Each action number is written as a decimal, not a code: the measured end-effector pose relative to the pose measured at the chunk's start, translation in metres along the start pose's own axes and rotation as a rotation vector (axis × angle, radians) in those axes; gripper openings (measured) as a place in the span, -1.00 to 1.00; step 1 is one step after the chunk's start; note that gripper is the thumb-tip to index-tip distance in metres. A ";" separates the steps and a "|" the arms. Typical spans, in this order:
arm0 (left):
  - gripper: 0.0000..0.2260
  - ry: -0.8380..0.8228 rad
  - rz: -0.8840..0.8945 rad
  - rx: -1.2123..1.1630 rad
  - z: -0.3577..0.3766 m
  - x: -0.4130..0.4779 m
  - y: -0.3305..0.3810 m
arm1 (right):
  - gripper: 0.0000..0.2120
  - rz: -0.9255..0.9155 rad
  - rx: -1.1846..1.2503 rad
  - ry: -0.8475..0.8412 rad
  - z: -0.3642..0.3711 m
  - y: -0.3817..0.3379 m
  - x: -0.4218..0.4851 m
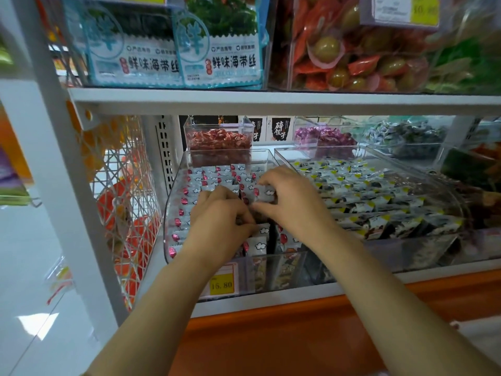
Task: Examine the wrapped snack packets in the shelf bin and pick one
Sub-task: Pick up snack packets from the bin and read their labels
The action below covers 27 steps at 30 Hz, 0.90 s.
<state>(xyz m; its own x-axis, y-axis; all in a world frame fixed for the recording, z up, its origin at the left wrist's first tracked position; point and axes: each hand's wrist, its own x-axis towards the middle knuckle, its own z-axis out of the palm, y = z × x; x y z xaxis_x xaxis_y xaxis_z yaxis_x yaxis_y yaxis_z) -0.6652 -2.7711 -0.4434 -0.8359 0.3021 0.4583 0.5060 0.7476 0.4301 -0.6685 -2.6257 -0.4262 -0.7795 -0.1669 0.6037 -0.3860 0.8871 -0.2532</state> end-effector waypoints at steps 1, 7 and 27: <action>-0.93 -0.014 0.001 0.022 0.000 0.000 -0.001 | -0.62 -0.010 -0.042 -0.027 0.002 -0.002 0.001; -0.91 -0.034 0.007 0.036 -0.012 0.002 -0.007 | -0.78 -0.097 -0.337 -0.268 0.004 -0.002 0.001; -0.82 -0.005 -0.079 -0.053 -0.027 -0.002 -0.017 | -0.83 0.023 -0.265 -0.298 0.009 0.008 0.042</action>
<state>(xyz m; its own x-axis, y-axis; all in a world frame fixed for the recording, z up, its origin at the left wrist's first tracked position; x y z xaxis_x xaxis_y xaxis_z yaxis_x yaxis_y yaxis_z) -0.6665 -2.8000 -0.4306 -0.8749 0.2462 0.4171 0.4485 0.7369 0.5057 -0.7090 -2.6292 -0.4092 -0.9105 -0.2284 0.3446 -0.2563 0.9659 -0.0368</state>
